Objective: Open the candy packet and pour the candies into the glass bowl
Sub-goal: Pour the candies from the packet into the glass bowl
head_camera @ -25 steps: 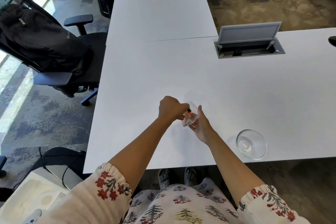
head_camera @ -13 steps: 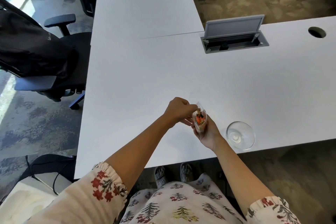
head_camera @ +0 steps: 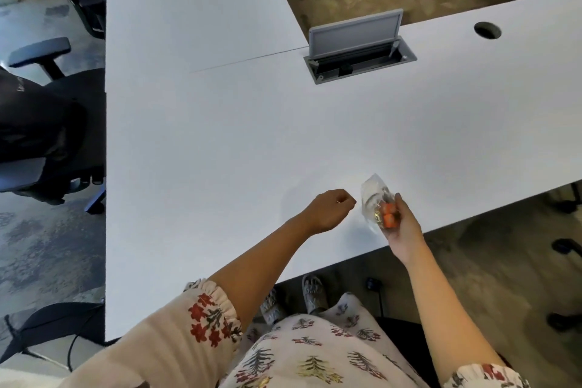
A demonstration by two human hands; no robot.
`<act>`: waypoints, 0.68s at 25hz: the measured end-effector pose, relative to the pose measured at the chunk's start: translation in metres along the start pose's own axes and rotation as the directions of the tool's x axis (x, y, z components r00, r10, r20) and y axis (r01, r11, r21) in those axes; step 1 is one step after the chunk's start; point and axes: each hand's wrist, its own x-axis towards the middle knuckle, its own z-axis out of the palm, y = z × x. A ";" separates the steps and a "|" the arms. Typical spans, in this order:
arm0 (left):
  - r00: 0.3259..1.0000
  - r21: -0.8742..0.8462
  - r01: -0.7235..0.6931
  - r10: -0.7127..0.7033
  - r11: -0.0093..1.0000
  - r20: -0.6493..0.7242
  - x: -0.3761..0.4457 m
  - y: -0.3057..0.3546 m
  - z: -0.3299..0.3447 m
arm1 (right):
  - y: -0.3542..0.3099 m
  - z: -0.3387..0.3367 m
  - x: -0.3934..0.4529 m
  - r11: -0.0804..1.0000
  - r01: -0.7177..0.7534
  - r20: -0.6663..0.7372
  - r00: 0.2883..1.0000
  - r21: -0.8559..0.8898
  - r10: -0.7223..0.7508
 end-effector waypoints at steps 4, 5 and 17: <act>0.990 0.190 -0.070 0.045 0.979 0.134 0.010 -0.001 0.022 | -0.014 -0.033 0.002 0.998 0.017 -0.113 0.993 -0.053 -0.023; 0.985 0.233 -0.085 0.047 0.969 0.164 0.012 -0.001 0.027 | -0.016 -0.039 0.002 0.996 0.016 -0.143 0.989 -0.084 -0.028; 0.936 0.603 -0.231 0.006 0.764 0.352 0.030 -0.017 0.063 | -0.009 -0.052 0.018 0.874 0.071 -0.305 0.921 -0.480 -0.243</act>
